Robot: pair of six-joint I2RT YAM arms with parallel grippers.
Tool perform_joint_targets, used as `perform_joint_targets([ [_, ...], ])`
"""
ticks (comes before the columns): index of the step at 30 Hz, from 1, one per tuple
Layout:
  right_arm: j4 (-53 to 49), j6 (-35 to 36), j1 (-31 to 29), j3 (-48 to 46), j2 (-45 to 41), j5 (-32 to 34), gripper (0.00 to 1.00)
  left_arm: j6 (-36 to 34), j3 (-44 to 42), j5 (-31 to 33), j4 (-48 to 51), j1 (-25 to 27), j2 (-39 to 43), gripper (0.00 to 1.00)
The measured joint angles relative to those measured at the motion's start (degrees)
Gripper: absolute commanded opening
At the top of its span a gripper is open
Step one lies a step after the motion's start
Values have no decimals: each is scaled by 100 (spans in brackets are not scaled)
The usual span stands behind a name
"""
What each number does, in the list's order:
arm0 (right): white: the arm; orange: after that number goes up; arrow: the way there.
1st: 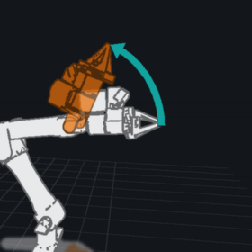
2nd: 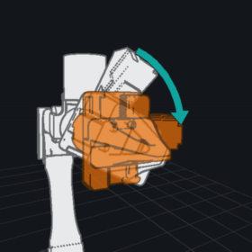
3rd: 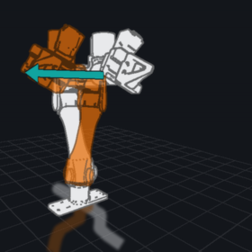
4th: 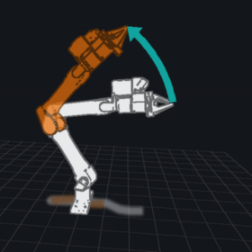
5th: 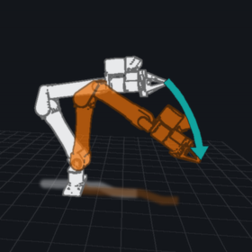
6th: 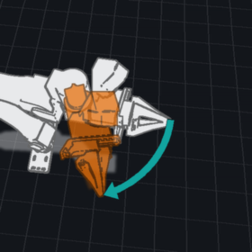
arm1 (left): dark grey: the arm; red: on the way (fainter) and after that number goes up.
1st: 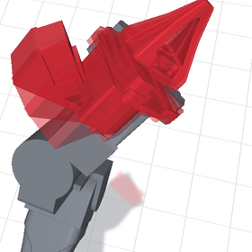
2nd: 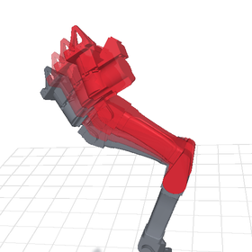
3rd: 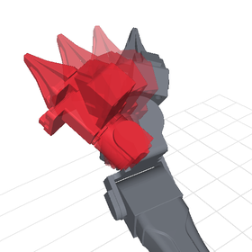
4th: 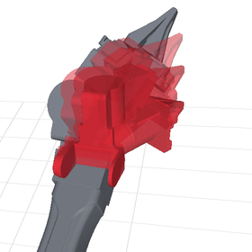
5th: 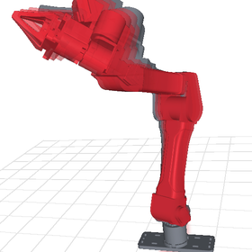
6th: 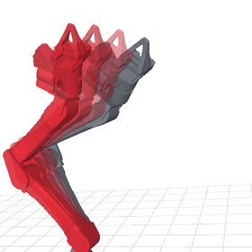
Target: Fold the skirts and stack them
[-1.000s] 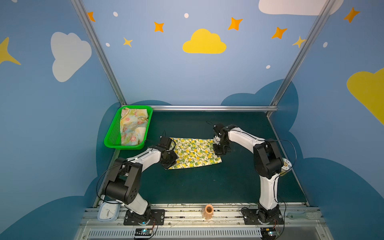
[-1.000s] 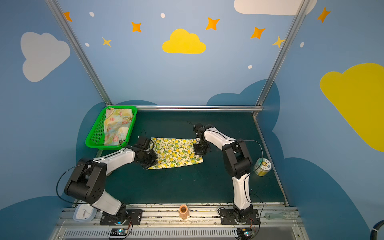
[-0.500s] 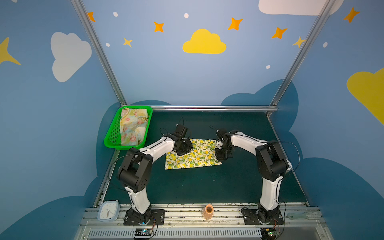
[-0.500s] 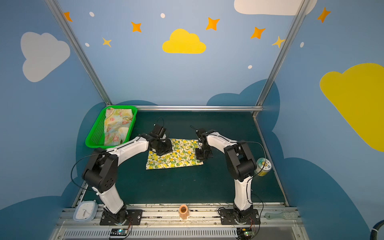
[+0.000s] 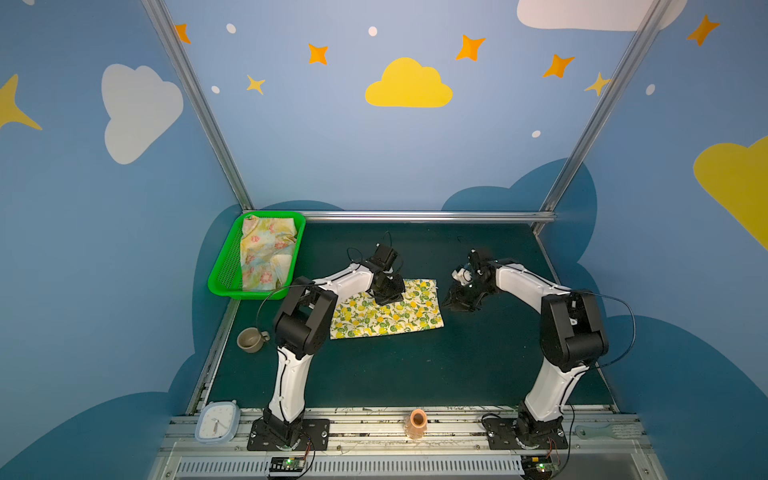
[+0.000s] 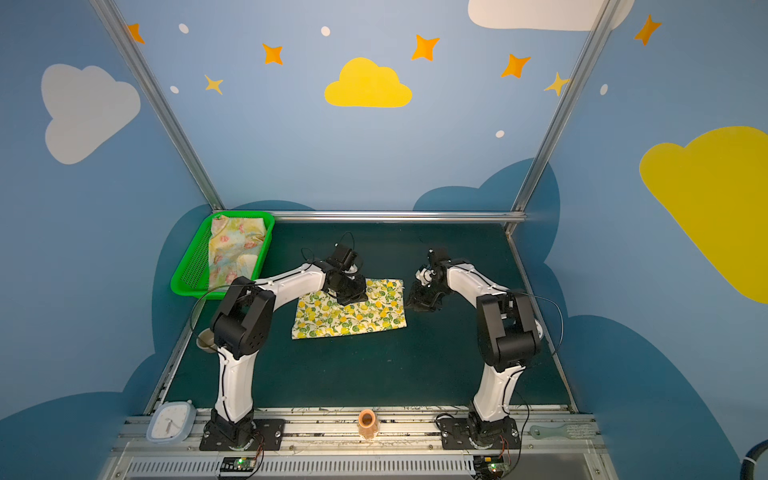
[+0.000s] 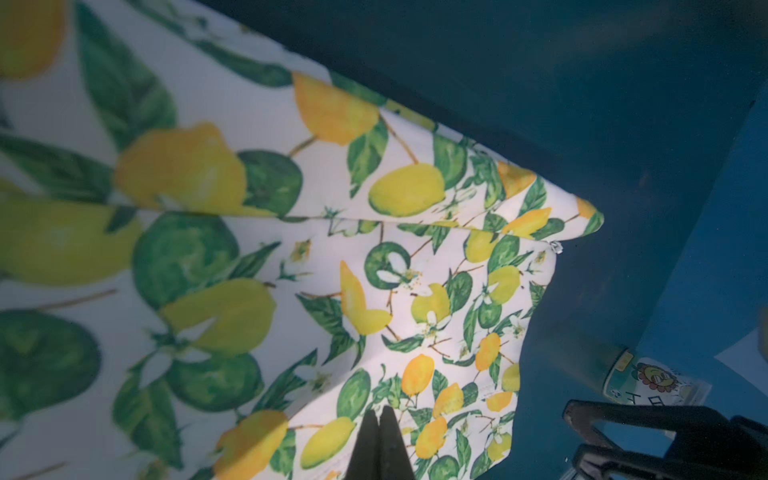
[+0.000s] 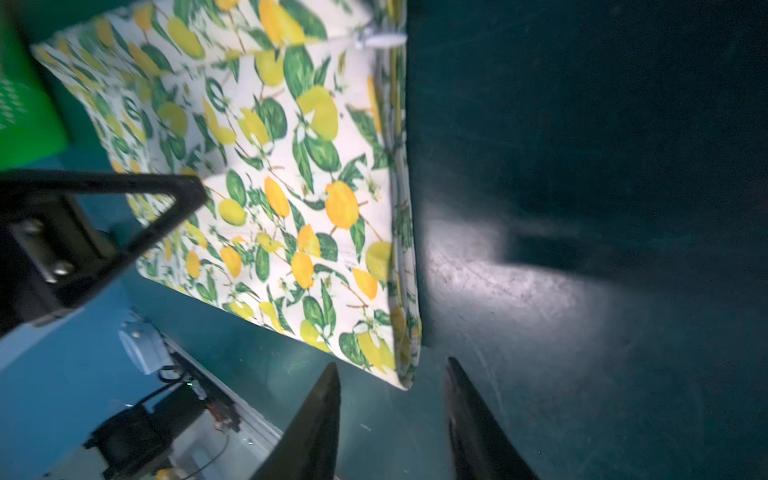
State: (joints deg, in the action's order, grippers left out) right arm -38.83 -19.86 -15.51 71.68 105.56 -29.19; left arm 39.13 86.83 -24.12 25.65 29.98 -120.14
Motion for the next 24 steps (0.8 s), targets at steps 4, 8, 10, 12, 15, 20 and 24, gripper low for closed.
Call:
perform_joint_targets([
  [4,385,-98,278,-118,192,-501,43,-42,214,-116,63,52,-219,5],
  [8,614,-116,293,-120,415,-800,44,-55,273,-160,76,96,-363,5],
  [10,702,-133,293,-120,525,-927,44,-55,273,-179,81,122,-422,5],
  [12,782,-166,291,-120,625,-1010,43,-57,273,-199,81,136,-463,5],
  [15,887,-223,282,-120,758,-1110,42,-55,273,-221,83,151,-483,4],
  [20,1071,-278,256,-120,953,-1285,42,-61,273,-245,85,155,-501,4],
  [24,1202,-361,208,-118,1001,-1375,41,-79,273,-262,85,155,-503,4],
])
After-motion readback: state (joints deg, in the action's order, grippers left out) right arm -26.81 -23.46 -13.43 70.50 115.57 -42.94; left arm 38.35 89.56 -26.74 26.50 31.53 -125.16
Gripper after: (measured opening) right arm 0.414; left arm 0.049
